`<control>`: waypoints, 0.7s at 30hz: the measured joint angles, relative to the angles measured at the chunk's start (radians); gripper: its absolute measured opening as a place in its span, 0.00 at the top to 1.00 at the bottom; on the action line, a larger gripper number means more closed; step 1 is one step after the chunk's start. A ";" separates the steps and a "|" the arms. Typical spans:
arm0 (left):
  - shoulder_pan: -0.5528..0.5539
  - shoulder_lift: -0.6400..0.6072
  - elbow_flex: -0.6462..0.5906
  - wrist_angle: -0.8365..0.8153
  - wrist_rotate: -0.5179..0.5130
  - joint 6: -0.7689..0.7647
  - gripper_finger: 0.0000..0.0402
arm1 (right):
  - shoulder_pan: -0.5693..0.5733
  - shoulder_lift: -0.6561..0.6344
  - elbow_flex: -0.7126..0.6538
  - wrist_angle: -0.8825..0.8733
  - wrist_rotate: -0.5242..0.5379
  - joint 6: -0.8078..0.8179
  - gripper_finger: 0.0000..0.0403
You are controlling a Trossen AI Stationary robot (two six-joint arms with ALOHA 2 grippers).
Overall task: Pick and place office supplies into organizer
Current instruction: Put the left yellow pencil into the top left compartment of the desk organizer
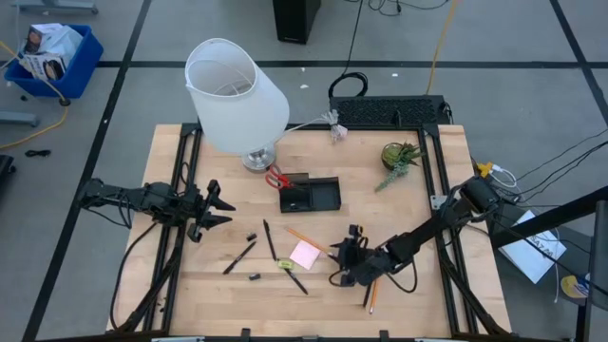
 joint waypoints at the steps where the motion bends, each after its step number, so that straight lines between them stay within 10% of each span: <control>1: 0.000 0.000 0.000 0.000 0.000 0.000 0.62 | 0.000 0.000 0.000 0.007 -0.001 0.000 0.64; 21: 0.000 0.000 0.000 0.000 0.000 0.000 0.62 | -0.002 0.049 0.001 -0.012 -0.050 0.069 0.60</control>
